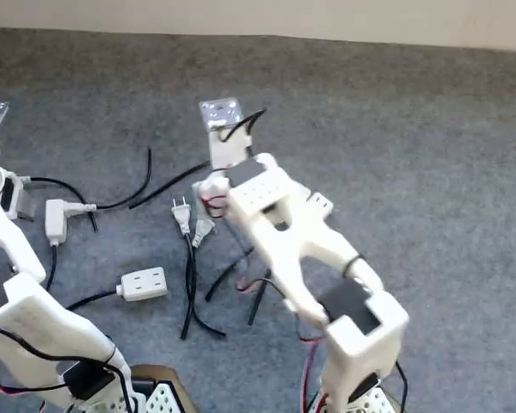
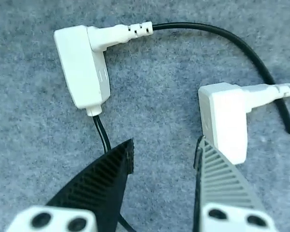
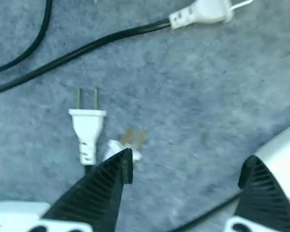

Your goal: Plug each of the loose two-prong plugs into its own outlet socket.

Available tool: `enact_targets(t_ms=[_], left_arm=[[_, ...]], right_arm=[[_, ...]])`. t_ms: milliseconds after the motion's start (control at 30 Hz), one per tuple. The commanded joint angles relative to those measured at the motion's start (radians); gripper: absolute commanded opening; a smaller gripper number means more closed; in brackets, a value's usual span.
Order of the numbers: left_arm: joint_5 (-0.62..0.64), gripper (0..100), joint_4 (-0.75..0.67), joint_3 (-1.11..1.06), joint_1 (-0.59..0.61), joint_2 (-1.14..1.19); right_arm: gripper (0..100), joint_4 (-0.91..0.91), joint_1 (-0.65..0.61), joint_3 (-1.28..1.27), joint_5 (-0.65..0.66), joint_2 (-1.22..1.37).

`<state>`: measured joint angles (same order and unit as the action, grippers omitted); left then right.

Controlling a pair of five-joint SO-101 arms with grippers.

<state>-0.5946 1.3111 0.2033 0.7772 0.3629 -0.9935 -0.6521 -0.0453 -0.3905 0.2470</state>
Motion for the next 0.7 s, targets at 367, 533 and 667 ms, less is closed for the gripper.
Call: enact_targets(t_ms=[367,533,667], left_arm=[[0.005,22,-0.014,0.071,0.016,0.061],[0.005,22,-0.014,0.073,0.024,0.061],[0.005,22,-0.014,0.071,0.025,0.062]], right_arm=[[31.7,0.119,-0.093,0.101,-0.175,0.225],[17.6,0.113,-0.09,0.102,-0.175,0.239],[9.8,0.096,-0.058,0.097,-0.175,0.239]])
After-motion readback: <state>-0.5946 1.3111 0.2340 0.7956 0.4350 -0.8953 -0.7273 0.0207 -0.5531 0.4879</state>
